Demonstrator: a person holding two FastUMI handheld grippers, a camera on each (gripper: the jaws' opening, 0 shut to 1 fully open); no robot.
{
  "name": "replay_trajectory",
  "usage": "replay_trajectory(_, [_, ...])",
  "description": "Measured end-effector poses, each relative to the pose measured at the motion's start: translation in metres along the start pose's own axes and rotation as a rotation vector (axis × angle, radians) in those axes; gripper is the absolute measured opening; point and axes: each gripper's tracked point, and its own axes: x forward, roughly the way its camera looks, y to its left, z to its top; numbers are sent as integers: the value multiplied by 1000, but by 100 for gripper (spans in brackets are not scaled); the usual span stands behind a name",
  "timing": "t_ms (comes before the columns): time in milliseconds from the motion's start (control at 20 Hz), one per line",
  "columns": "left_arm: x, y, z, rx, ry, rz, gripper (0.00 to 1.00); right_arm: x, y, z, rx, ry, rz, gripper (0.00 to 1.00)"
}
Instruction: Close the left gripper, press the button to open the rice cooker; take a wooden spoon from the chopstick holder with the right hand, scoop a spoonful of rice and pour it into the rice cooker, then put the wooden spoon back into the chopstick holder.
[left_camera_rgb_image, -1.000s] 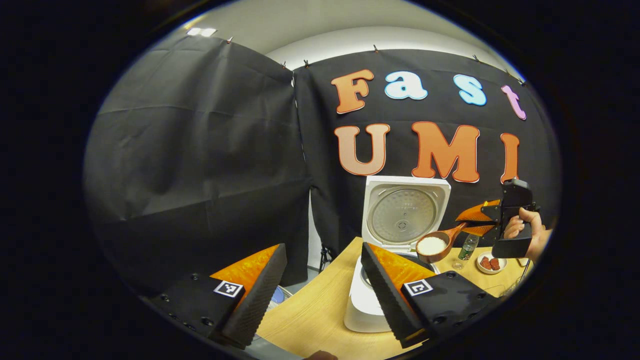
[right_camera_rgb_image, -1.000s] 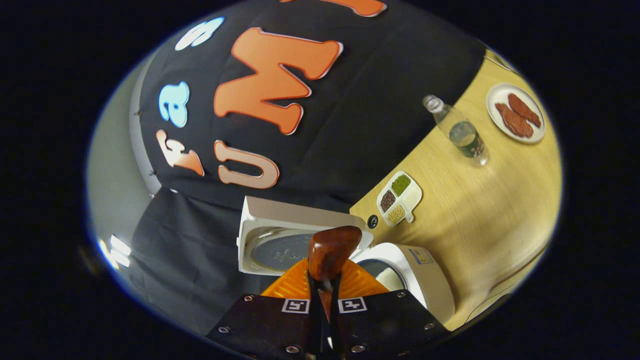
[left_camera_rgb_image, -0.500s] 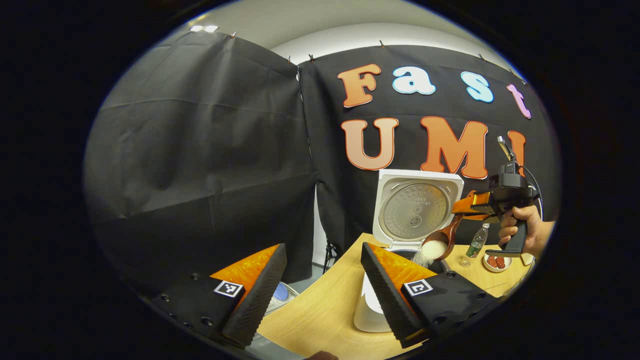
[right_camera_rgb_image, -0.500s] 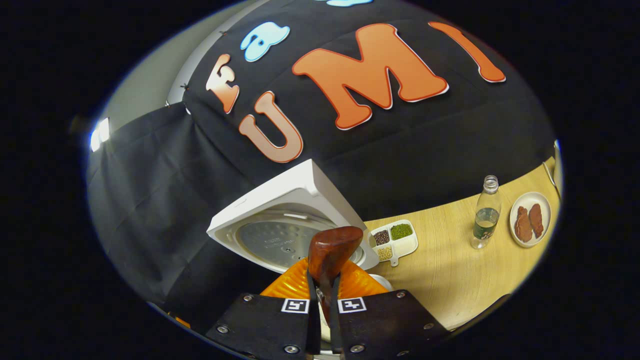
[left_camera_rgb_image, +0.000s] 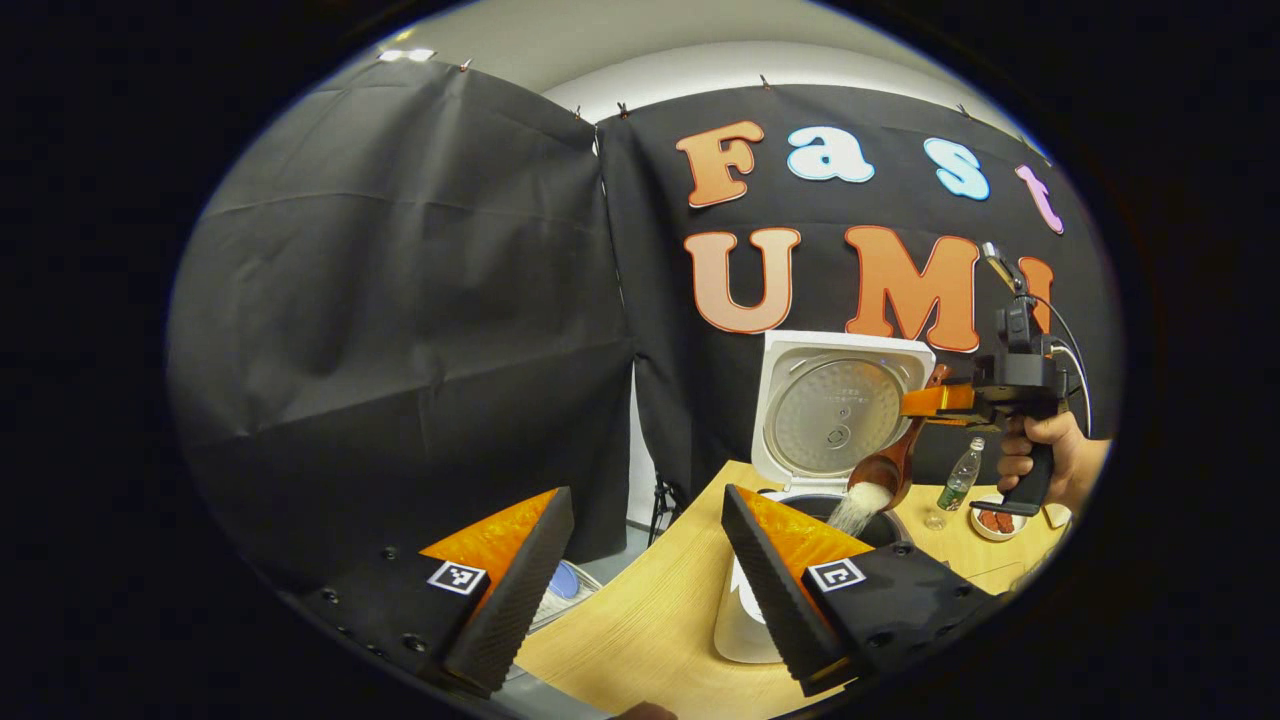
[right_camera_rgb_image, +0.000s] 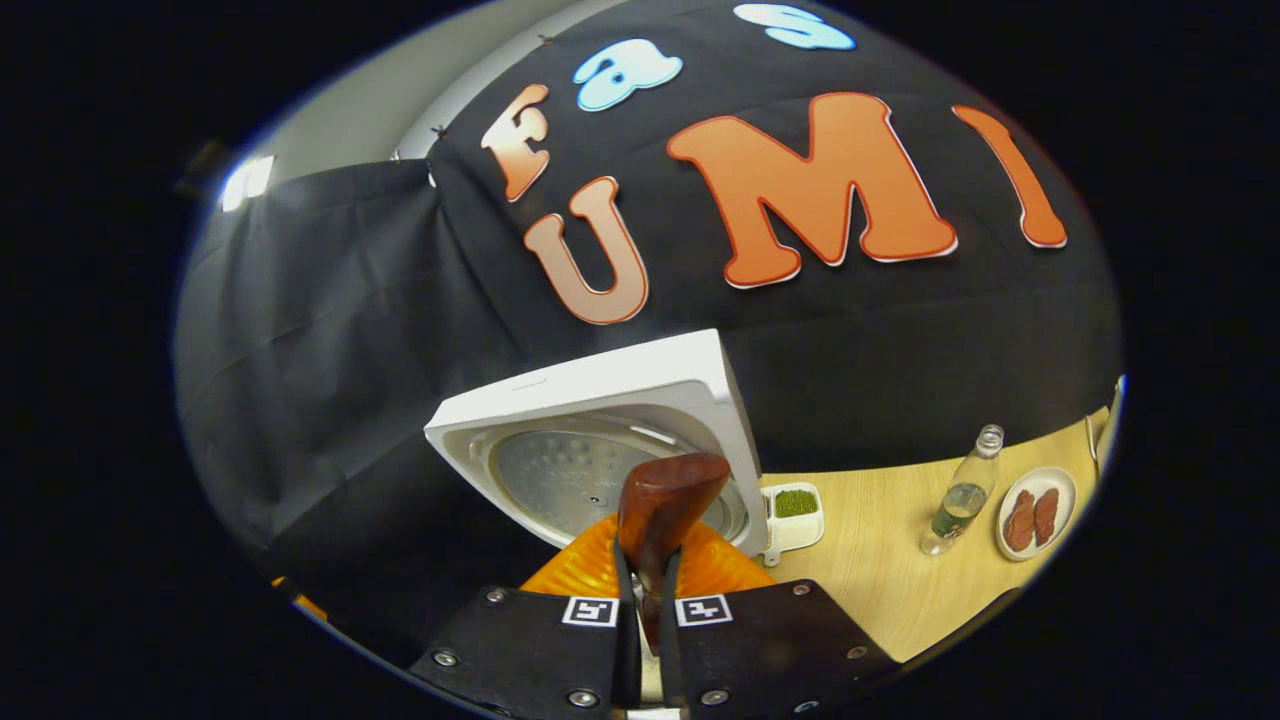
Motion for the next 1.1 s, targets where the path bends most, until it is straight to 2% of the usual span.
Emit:
replay_trajectory(250, [2, -3, -2, 6, 10, -9, 96, -2, 27, 5, -120, -24, 60, 7])
replay_trajectory(300, [2, -4, -4, 6, 12, -9, 100, -2, 32, 5, -153, -28, 71, 6])
replay_trajectory(350, [2, -4, -4, 9, 14, -11, 96, -3, 37, 4, -183, -31, 78, 7])
replay_trajectory(650, [2, -4, -8, 8, 23, -6, 96, -12, 63, 11, -327, -73, 136, 6])
replay_trajectory(750, [0, -7, -4, 24, 11, -3, 100, -20, 72, 16, -351, -91, 172, 7])
replay_trajectory(850, [-2, -12, -1, 33, 1, -11, 96, -25, 76, 20, -390, -109, 186, 7])
replay_trajectory(1000, [-2, -18, -3, 29, 7, -17, 96, -31, 82, 29, -457, -148, 200, 7])
replay_trajectory(1100, [-5, -21, -3, 27, 9, -18, 96, -38, 85, 32, -450, -158, 224, 7])
